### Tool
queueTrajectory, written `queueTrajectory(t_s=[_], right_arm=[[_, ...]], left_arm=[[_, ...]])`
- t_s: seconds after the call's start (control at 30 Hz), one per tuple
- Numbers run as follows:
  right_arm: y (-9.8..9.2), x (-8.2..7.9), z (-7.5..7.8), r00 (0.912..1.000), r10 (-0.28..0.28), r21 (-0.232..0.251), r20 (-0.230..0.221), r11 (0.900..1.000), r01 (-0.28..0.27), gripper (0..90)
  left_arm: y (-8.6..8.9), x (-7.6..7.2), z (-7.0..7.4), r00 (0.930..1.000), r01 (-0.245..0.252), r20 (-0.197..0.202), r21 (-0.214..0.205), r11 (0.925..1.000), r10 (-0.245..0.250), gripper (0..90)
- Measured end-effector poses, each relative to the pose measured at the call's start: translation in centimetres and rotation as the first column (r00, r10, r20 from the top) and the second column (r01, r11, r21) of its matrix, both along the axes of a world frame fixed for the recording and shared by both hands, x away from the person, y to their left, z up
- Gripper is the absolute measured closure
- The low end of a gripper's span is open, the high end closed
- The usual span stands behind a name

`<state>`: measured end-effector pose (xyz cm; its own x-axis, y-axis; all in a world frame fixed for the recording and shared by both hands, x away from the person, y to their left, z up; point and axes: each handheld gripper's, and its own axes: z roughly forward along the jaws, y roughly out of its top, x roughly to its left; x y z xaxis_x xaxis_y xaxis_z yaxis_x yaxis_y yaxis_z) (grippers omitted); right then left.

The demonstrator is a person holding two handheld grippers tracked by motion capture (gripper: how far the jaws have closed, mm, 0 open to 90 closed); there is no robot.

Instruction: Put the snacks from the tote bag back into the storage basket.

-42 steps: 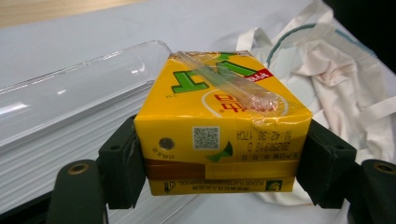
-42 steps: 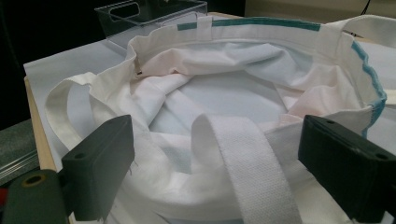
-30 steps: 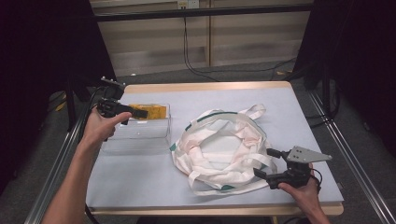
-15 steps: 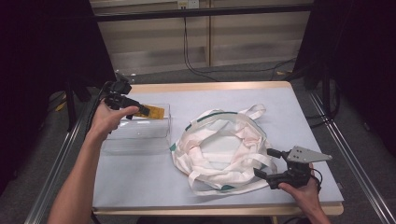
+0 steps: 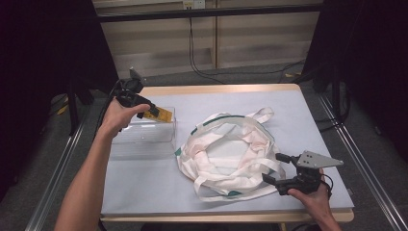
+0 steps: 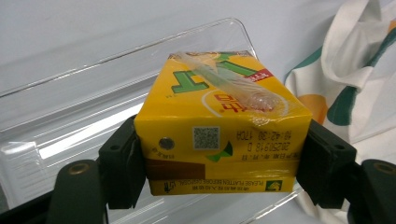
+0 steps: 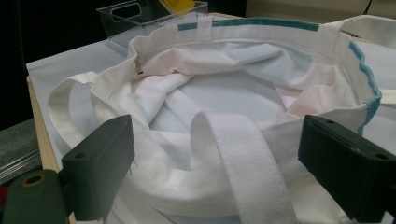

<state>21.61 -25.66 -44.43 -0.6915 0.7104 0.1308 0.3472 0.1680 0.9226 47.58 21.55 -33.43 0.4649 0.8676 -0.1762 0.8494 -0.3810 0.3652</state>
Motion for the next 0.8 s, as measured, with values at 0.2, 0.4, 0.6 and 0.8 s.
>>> queueTrajectory(t_s=[0.2,0.4,0.6,0.8], right_arm=[[0.0,0.0,0.0,1.0000,0.001,-0.001,-0.002,1.0000,-0.001,10.7],[0.0,0.0,0.0,1.0000,0.006,-0.003,0.001,1.0000,-0.006,10.7],[0.0,0.0,0.0,1.0000,0.004,0.002,-0.004,1.0000,-0.004,10.7],[0.0,0.0,0.0,1.0000,0.005,0.004,0.000,1.0000,-0.005,10.7]], left_arm=[[-0.2,0.4,-0.1,0.9998,-0.016,-0.014,-0.002,0.9999,0.016,27.5],[-0.6,0.9,-0.4,0.9979,-0.042,-0.049,0.012,0.9991,0.042,27.5],[-1.2,1.4,-0.6,0.9966,-0.043,-0.070,0.028,0.9987,0.045,27.5],[-1.7,1.6,-0.7,0.9942,-0.063,-0.083,0.054,0.9965,0.068,27.5]])
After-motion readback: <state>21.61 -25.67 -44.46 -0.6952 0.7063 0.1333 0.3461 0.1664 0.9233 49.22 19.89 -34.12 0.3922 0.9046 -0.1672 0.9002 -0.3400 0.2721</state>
